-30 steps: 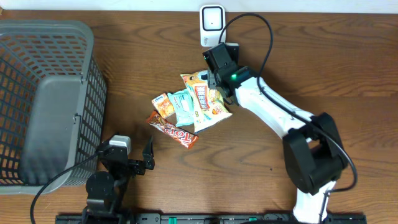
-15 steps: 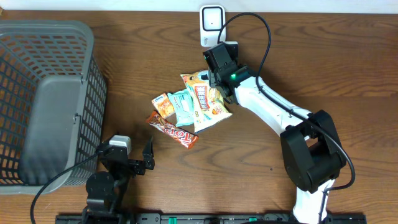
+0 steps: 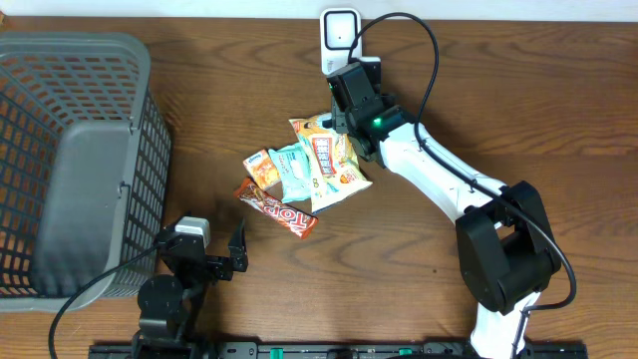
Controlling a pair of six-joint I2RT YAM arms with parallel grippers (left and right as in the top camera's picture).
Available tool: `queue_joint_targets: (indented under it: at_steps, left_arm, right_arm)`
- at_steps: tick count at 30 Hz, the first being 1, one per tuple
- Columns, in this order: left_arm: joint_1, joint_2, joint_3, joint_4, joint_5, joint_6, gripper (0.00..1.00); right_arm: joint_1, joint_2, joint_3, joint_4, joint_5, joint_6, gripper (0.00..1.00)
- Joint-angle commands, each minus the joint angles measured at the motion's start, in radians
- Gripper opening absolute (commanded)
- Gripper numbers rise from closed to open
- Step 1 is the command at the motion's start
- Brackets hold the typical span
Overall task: Scan the item barcode
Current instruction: 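Hold the bottle bottom facing the scanner window with the right gripper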
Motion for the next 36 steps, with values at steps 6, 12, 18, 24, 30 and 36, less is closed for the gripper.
queue_joint_targets:
  at_steps: [6,12,18,24,30,36]
  left_arm:
    - [-0.005,-0.003,-0.022,-0.007,0.013,-0.002,0.98]
    - [-0.005,-0.003,-0.022,-0.007,0.013,-0.002,0.98]
    - [-0.005,-0.003,-0.022,-0.007,0.013,-0.002,0.98]
    - [-0.005,-0.003,-0.022,-0.007,0.013,-0.002,0.98]
    - [-0.005,-0.003,-0.022,-0.007,0.013,-0.002,0.98]
    - [-0.005,-0.003,-0.022,-0.007,0.013,-0.002,0.98]
  right_arm:
    - [-0.005,-0.023,-0.006,0.063,0.052,-0.021,0.55]
    - [-0.013,0.016,-0.006,0.062,0.051,-0.022,0.59]
    - [-0.038,0.061,-0.006,0.066,0.05,-0.021,0.51]
    - [-0.044,0.067,-0.006,0.075,0.05,-0.021,0.29]
    - [-0.043,0.067,-0.006,0.092,0.05,-0.032,0.02]
    - [-0.042,0.05,-0.006,0.056,0.049,-0.058,0.01]
